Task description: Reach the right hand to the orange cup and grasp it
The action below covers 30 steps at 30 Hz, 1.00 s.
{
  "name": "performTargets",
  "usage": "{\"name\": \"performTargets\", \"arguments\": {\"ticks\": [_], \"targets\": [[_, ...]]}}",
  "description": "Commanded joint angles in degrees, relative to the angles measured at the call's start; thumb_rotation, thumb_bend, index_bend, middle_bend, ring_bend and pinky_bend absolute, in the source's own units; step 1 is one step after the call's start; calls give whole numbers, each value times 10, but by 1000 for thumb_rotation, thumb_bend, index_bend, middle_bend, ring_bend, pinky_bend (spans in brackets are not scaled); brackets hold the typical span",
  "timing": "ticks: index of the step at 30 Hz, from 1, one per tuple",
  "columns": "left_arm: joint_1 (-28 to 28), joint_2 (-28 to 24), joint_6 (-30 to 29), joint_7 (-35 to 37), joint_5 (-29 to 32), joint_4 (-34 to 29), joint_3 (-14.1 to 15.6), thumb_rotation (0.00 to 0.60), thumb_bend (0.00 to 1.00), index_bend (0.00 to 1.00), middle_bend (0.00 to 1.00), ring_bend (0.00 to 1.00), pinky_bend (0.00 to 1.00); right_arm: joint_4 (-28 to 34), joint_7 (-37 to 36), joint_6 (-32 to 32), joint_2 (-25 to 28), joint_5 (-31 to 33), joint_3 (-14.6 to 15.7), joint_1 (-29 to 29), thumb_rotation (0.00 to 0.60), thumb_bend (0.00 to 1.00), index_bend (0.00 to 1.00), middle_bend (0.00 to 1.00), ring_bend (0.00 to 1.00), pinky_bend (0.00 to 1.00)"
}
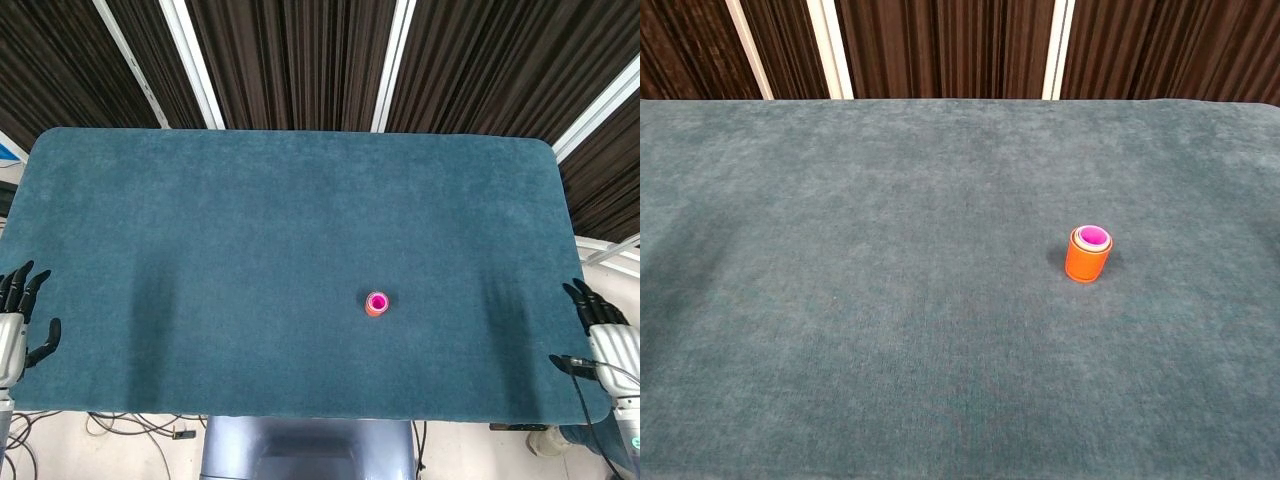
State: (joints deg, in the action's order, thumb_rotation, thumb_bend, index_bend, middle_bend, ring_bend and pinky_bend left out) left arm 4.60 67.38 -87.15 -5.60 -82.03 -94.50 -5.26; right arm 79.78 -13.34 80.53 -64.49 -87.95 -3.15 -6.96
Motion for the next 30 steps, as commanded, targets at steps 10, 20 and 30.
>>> {"name": "performTargets", "arguments": {"ticks": [10, 20, 30], "targets": [[-1, -1, 2, 3, 12, -6, -3, 600, 469, 108, 0, 0, 0, 75, 34, -202, -21, 31, -35, -148, 600, 88, 32, 81, 124, 205], [-2, -6, 7, 13, 20, -9, -5, 600, 469, 108, 0, 0, 0, 87, 112, -305, -97, 139, -70, -227, 600, 88, 78, 178, 163, 204], [1, -5, 19, 13, 49, -16, -16, 600, 471, 108, 0, 0, 0, 77, 170, -328, -154, 207, -72, -263, 600, 105, 169, 258, 214, 204]]}}
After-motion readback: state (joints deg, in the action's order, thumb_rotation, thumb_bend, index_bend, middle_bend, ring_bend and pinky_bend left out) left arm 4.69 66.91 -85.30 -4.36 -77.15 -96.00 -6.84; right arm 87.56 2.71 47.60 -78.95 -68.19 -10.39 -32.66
